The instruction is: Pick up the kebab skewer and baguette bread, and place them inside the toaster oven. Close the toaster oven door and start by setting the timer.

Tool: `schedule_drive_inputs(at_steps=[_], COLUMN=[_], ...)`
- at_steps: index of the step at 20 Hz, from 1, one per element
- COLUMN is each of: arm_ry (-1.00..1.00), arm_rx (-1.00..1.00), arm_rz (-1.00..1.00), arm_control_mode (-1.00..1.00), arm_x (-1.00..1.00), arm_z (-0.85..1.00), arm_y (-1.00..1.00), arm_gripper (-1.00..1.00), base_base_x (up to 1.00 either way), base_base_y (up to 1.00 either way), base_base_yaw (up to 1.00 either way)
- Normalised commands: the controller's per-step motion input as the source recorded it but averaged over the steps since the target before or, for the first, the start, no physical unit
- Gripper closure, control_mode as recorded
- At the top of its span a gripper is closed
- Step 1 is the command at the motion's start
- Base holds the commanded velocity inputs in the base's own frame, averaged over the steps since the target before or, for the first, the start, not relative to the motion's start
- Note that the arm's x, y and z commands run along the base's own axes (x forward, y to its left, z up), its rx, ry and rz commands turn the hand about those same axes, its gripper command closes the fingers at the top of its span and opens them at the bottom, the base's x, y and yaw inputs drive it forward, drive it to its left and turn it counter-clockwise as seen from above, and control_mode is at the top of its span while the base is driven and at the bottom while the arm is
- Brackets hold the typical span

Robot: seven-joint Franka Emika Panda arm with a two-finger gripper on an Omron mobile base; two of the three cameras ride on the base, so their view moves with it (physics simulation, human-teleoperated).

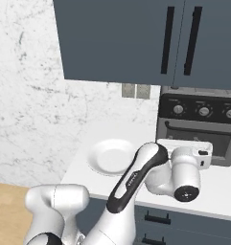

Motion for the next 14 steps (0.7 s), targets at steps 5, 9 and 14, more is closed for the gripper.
schedule_drive_inputs(at_steps=[5, 9, 14], arm_ry=[-0.04, 0.0, 0.0], arm_rx=[0.0, 0.0, 0.0], arm_rz=[0.0, 0.0, 0.0], arm_control_mode=[-1.0, -1.0, -1.0], arm_x=[0.0, 0.03, 0.11], arm_z=[0.23, 0.12, 0.1], arm_y=[0.48, 0.61, 0.28], arm_gripper=[-1.0, -1.0, -1.0], base_base_x=[0.0, 0.0, 0.0], base_base_y=[0.0, 0.0, 0.0], base_base_yaw=[0.0, 0.0, 0.0])
